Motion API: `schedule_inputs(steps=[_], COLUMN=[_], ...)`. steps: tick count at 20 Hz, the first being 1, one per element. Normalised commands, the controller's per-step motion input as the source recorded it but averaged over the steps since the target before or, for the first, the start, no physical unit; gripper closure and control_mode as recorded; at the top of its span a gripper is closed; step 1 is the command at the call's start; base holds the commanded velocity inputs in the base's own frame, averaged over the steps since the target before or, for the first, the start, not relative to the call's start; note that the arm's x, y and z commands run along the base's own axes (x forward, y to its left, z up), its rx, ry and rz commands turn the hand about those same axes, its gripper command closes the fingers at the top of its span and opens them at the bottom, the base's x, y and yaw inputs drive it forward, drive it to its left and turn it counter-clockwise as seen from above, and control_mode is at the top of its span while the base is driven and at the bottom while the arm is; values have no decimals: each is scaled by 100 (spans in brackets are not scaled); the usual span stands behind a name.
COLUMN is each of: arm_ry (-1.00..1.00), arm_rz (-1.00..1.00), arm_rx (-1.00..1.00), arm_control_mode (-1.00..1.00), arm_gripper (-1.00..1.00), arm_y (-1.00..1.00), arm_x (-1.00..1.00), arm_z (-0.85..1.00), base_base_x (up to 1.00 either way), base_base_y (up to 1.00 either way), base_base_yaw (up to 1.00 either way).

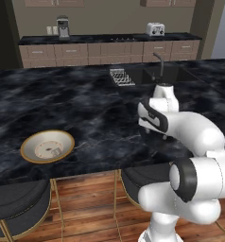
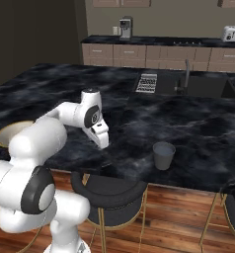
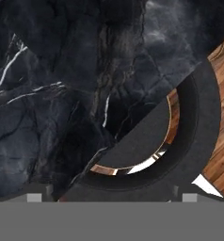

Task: There are four ice cubes in the ice bowl. Place two ice cubes in each glass of water.

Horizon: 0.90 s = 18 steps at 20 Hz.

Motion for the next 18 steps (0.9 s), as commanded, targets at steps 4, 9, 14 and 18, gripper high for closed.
schedule_inputs(steps=[4, 9, 14, 18], arm_ry=[0, 2, 7, 8], arm_rz=[27, 45, 54, 68], arm_rx=[0, -4, -10, -8], arm_control_mode=[-100, -100, -100, -100], arm_gripper=[-100, -100, -100, -100], arm_y=[70, 100, 96, 59], arm_x=[0, 2, 0, 0], arm_z=[19, 15, 19, 24], base_base_x=[0, 0, 0, 0], base_base_y=[0, 0, 0, 0], base_base_yaw=[0, 0, 0, 0])
